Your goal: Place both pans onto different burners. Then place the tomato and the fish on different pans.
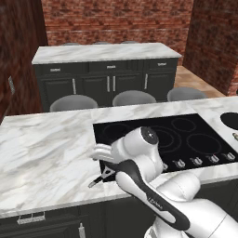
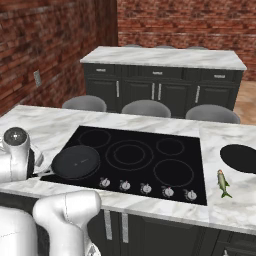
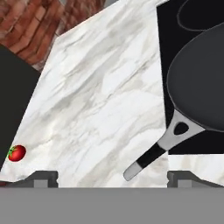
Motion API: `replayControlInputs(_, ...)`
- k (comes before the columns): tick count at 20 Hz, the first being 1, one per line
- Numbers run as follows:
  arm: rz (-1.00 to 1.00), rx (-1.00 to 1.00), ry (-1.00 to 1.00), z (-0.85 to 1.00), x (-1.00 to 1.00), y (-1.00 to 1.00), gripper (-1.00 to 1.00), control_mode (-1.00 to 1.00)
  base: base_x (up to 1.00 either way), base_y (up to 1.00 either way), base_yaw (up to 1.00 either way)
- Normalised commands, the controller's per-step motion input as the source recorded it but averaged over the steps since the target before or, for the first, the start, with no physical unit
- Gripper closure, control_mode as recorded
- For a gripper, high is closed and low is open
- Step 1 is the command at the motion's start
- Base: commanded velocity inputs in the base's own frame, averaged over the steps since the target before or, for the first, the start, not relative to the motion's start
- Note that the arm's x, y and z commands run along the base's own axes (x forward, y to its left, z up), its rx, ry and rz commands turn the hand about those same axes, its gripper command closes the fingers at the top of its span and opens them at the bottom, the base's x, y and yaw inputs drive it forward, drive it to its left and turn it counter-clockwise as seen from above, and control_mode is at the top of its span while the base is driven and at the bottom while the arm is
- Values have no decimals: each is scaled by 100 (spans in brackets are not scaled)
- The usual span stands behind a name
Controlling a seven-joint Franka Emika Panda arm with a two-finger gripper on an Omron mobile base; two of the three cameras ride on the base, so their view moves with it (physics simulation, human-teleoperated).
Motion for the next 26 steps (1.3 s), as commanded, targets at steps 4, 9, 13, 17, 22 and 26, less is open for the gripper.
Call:
replayControlInputs(4,20,-25,1,15,-1,51,-100,-100,0,0,0)
replayControlInputs(9,12,-13,0,3,-8,39,-100,-100,0,0,0)
replayControlInputs(13,10,-3,0,0,-34,45,-100,-100,0,0,0)
replayControlInputs(17,8,0,0,0,-54,38,-100,-100,0,0,0)
replayControlInputs(22,4,0,0,0,-43,29,-100,-100,0,0,0)
replayControlInputs(26,3,0,-4,0,-41,33,-100,-100,0,0,0)
